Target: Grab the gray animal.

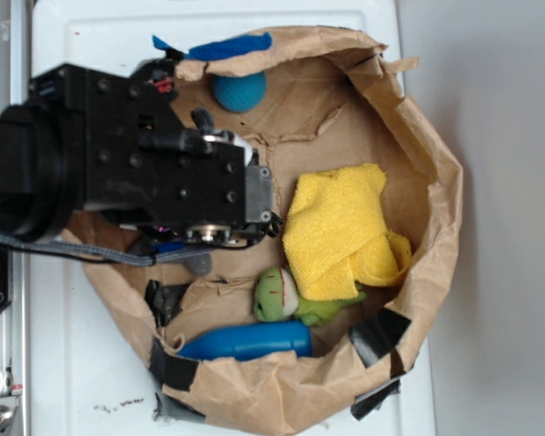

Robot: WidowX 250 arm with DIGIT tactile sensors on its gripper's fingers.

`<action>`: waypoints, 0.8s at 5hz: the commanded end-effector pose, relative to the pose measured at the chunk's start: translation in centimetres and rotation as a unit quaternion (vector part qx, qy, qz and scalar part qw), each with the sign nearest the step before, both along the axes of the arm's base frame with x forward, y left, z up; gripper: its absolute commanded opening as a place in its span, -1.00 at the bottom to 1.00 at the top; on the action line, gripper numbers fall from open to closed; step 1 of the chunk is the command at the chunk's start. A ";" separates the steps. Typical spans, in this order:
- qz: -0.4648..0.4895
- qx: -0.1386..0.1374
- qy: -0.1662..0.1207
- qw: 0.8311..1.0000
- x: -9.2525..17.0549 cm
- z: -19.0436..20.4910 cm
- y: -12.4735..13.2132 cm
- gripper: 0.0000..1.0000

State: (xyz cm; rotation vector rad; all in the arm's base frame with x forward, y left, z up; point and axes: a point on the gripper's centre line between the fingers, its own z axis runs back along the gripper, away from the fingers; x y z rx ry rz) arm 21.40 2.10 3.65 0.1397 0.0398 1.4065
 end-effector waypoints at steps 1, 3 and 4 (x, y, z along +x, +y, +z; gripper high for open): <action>-0.014 -0.018 -0.057 0.998 1.9 3.8 0.1 -1.00; -0.063 -0.048 -0.106 0.991 4.2 10.0 -0.7 -1.00; -0.126 -0.048 -0.066 0.989 4.3 11.5 -0.5 -1.00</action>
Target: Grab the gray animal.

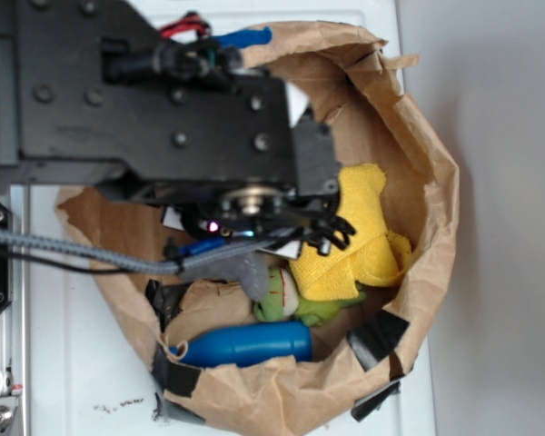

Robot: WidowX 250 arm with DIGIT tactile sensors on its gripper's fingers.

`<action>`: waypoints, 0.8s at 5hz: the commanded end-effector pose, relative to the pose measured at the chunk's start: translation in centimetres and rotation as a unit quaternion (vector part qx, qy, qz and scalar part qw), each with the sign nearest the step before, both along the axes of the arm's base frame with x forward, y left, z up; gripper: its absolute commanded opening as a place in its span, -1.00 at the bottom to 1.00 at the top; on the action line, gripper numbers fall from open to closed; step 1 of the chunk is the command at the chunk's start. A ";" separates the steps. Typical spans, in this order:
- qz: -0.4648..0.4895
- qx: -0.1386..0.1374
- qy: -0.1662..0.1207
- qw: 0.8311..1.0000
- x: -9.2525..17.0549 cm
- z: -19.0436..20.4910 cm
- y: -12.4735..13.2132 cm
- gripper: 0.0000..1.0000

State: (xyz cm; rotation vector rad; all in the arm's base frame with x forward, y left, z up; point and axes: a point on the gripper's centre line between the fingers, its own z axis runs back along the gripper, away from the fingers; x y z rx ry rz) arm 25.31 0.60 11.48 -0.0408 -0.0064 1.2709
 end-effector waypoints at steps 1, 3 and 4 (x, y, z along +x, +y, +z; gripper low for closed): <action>-0.154 0.027 0.017 0.988 0.3 4.4 1.5 -1.00; -0.317 0.006 -0.004 0.949 0.4 4.9 2.5 -1.00; -0.360 0.005 -0.048 0.932 0.0 6.3 1.7 -1.00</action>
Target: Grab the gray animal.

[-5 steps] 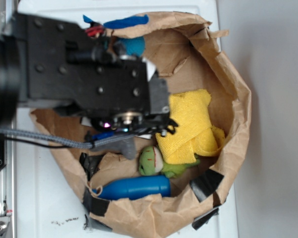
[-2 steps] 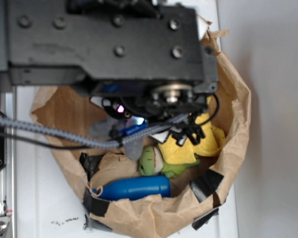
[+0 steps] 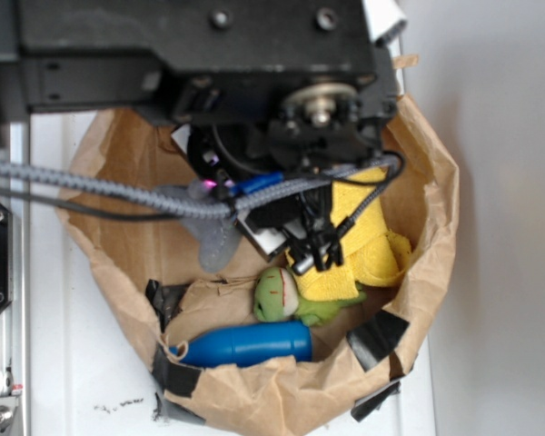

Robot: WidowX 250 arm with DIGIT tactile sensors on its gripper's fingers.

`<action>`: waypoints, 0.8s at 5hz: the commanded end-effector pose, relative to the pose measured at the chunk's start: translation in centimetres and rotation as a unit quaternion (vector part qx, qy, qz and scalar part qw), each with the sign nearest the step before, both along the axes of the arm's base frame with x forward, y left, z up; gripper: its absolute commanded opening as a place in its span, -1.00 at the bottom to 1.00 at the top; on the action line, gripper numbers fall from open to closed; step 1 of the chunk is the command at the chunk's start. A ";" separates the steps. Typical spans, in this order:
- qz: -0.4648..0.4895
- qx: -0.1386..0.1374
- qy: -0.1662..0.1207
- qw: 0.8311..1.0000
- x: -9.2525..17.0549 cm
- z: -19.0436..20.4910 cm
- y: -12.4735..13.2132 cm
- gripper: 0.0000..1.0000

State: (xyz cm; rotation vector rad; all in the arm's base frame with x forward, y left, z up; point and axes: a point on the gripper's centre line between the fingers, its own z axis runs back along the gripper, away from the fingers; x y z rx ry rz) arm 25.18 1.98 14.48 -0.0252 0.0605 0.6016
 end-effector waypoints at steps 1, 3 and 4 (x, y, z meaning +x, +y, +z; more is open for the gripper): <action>-0.044 -0.014 -0.119 0.992 -0.4 4.8 -0.4 -1.00; -0.009 0.005 -0.142 0.990 -1.0 4.9 -1.7 -1.00; 0.014 0.006 -0.138 0.990 -1.1 4.4 -2.0 -1.00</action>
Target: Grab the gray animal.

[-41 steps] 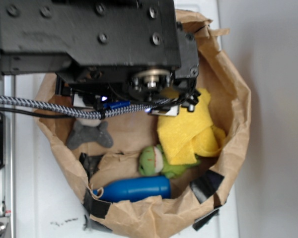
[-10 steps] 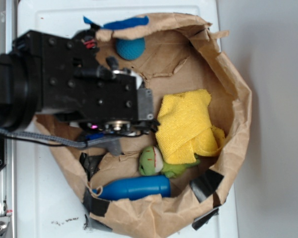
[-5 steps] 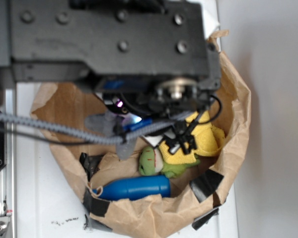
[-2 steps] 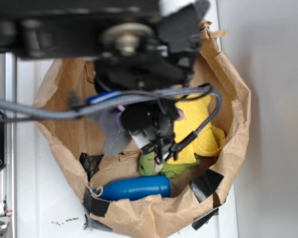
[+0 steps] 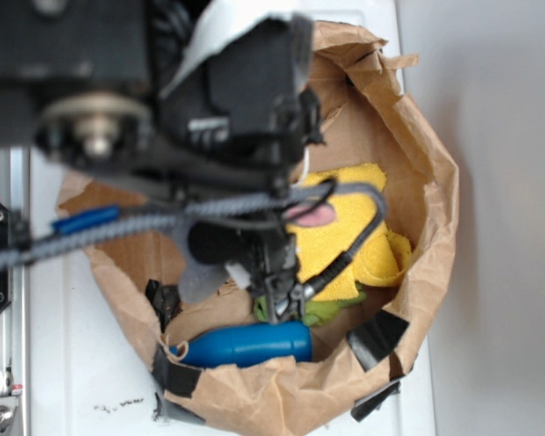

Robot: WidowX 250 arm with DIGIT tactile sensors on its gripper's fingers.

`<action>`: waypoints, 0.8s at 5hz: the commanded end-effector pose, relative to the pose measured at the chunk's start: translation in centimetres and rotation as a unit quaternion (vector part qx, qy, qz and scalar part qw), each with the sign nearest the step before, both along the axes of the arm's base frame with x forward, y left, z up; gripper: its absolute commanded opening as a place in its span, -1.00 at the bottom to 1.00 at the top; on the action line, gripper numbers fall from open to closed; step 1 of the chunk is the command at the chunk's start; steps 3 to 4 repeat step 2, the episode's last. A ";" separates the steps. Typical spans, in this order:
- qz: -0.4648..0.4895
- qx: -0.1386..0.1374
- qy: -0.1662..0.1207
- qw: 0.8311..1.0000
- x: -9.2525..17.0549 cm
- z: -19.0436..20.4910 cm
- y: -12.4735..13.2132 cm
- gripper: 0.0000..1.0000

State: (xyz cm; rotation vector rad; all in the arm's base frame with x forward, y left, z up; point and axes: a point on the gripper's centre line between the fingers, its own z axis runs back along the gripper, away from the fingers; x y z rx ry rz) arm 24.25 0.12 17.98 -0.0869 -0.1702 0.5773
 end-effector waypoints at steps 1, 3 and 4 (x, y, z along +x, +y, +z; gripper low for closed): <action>0.022 -0.001 -0.021 1.000 -0.7 0.6 -0.5 -1.00; 0.017 0.016 -0.021 1.000 0.3 0.1 -0.3 -1.00; 0.017 0.016 -0.021 1.000 0.3 0.1 -0.3 -1.00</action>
